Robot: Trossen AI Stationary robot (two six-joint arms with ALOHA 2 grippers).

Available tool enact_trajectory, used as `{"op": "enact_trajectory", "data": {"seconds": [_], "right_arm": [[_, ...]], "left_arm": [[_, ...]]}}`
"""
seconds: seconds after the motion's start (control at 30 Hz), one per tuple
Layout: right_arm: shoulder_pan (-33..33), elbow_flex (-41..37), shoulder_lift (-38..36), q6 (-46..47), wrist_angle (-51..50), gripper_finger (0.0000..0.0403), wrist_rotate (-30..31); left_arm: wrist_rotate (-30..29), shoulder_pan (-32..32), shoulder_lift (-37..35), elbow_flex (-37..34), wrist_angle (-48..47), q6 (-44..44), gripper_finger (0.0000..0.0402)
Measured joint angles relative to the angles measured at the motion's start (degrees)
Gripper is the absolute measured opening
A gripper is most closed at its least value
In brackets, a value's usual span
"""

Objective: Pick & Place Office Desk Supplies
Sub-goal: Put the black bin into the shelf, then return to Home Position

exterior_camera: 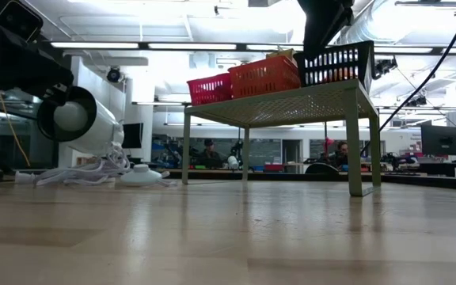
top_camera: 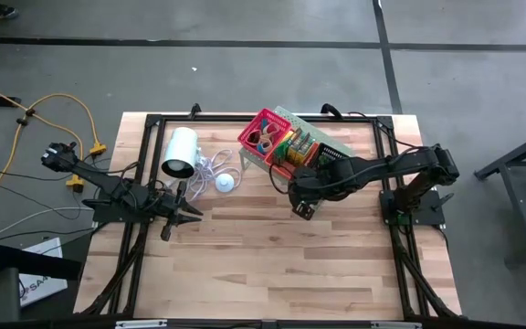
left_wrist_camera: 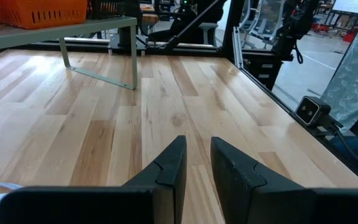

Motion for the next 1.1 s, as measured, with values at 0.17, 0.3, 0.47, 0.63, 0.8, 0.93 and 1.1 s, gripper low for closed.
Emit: {"op": "enact_trajectory", "data": {"seconds": [0.17, 0.3, 0.47, 0.63, 0.8, 0.93, 1.1], "right_arm": [[0.00, 0.00, 0.00, -0.45, 0.18, 0.0083, 0.57], [0.00, 0.00, 0.00, -1.22, 0.17, 0.0089, 1.70], [0.07, 0.00, -0.02, -1.50, -0.37, 0.0098, 2.55], [0.37, 0.00, -0.96, -1.50, -0.59, 0.0106, 2.52], [1.03, 3.04, -1.32, -1.49, -2.95, 0.0107, 3.02], [2.37, 6.35, -1.37, -1.32, -4.71, 0.0107, 3.89], [5.05, 6.86, -1.38, -0.72, -5.39, 0.0107, 3.92]], "left_arm": [[0.01, 0.01, 0.00, 0.00, 0.00, 0.00, 0.0070], [0.00, 0.01, 0.00, 0.00, 0.00, 0.00, 0.0070], [0.00, 0.02, 0.00, 0.00, 0.00, 0.00, 0.0070], [0.01, 0.01, -0.02, 0.00, 0.00, 0.00, 0.0070], [0.01, 0.02, -0.01, 0.01, 0.00, 0.00, 0.0070], [0.02, 0.02, -0.02, 0.00, 0.00, 0.00, 0.0070], [0.02, 0.01, -0.02, 0.01, 0.00, 0.00, 0.0070]]}}
